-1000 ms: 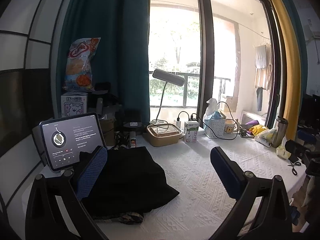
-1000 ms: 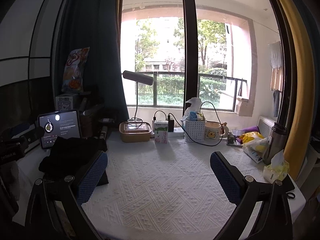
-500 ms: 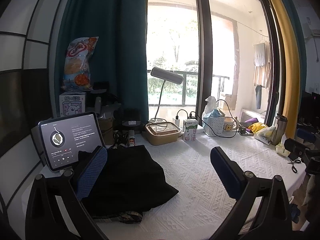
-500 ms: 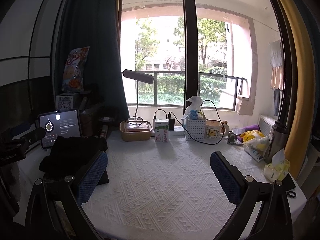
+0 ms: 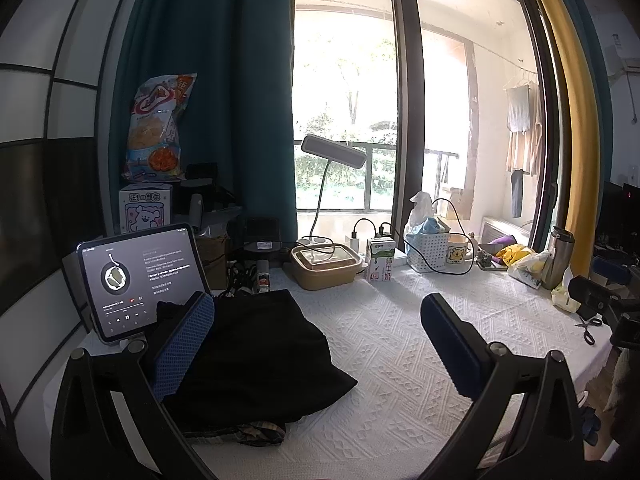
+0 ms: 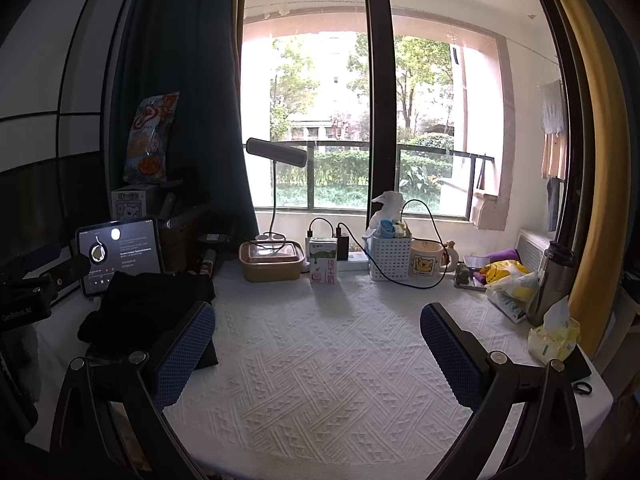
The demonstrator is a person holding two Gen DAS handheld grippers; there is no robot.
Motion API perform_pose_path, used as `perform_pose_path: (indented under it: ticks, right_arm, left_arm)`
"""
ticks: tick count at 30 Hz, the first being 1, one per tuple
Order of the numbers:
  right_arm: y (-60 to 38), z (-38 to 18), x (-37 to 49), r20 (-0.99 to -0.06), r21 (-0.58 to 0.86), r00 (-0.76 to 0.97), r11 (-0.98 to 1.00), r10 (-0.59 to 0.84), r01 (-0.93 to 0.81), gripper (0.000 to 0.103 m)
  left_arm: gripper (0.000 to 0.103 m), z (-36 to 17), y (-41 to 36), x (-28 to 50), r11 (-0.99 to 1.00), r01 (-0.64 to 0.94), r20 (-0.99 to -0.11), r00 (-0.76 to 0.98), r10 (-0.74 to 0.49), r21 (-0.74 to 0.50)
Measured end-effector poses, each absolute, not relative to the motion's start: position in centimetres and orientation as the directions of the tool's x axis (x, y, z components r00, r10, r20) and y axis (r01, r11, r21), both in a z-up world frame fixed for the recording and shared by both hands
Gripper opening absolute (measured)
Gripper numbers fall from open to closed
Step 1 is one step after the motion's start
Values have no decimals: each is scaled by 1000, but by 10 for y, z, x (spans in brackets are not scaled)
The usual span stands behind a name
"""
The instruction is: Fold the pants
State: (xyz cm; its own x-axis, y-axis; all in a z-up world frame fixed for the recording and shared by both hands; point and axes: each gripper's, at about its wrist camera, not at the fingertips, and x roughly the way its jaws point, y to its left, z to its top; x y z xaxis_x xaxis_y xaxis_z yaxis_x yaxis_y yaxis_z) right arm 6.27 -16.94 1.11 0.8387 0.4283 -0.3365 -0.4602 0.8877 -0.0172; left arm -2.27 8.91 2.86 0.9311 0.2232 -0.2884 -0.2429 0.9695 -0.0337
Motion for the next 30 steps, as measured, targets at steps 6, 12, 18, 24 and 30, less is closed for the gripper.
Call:
perform_pose_path:
  ticks: [6,12,18,24,30]
  right_arm:
    - [-170,11,63,-338,-17,838,887,429,-462,103]
    - [-169,11,63,-340,-13,837,888,428,-460,103]
    - [-169,10,64,-341,-12,836,887,430,-462,103]
    - [-169,8,65,-346,-10,834,887,429,-461,103]
    - [-169,5,66,-353,-8,830,885,432,-465,103]
  left_arm:
    - [102,28,89,-23,970,-241,-290,931,222,-33]
    - [102,28,89,-23,971,-239,-291,931,221,-29]
    - [102,27,90,-24,971,-237,-290,932,218,-29]
    - [102,27,90,-22,972,-233,-292,932,214,-29]
    - [102,26,89,-21,973,-231,-293,932,214,-24]
